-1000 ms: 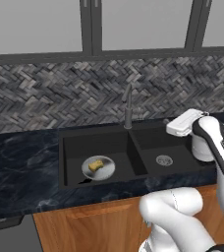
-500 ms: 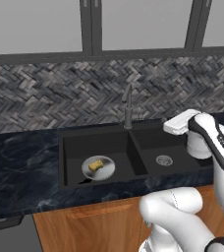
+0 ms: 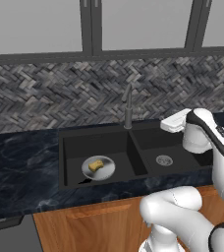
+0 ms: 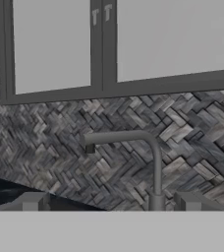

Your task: Pick the pan and sponge and place them into the sink. Then turn on the water.

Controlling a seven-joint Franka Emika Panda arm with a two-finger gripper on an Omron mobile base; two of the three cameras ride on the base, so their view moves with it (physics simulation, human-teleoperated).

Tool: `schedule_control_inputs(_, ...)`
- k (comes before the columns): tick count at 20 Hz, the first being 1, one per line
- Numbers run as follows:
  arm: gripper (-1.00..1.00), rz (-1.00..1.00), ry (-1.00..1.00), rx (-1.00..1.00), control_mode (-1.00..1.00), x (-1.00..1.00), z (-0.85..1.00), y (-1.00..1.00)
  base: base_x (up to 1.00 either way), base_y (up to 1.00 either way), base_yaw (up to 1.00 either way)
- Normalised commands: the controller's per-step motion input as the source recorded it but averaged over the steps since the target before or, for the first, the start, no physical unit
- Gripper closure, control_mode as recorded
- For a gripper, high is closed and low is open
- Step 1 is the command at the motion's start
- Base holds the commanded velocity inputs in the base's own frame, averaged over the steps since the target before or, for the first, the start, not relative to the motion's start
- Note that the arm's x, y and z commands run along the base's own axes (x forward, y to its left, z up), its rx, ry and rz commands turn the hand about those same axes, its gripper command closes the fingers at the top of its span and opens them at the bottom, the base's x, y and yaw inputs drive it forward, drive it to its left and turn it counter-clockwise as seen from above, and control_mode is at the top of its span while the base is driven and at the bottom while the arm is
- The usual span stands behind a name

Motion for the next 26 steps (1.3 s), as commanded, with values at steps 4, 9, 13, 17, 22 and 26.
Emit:
schedule_control_inputs(4,-1.0,0.0,-0.02,0.03,-1.0,0.2,-0.15,-0.04,0.0,0.0,0.0)
schedule_control_inputs(9,-1.0,0.0,-0.02,0.03,-1.0,0.24,-0.11,-0.02,0.0,0.0,0.0)
schedule_control_inputs(13,-1.0,0.0,-0.01,0.02,-1.0,0.2,-0.08,-0.01,0.0,0.0,0.0)
schedule_control_inputs(17,-1.0,0.0,0.0,0.01,-1.0,0.18,-0.07,-0.05,0.0,0.0,0.0)
schedule_control_inputs(22,-1.0,0.0,0.0,0.01,-1.0,0.22,-0.04,-0.12,0.0,0.0,0.0)
schedule_control_inputs(26,-1.0,0.0,0.0,0.02,-1.0,0.24,-0.05,-0.1,0.0,0.0,0.0)
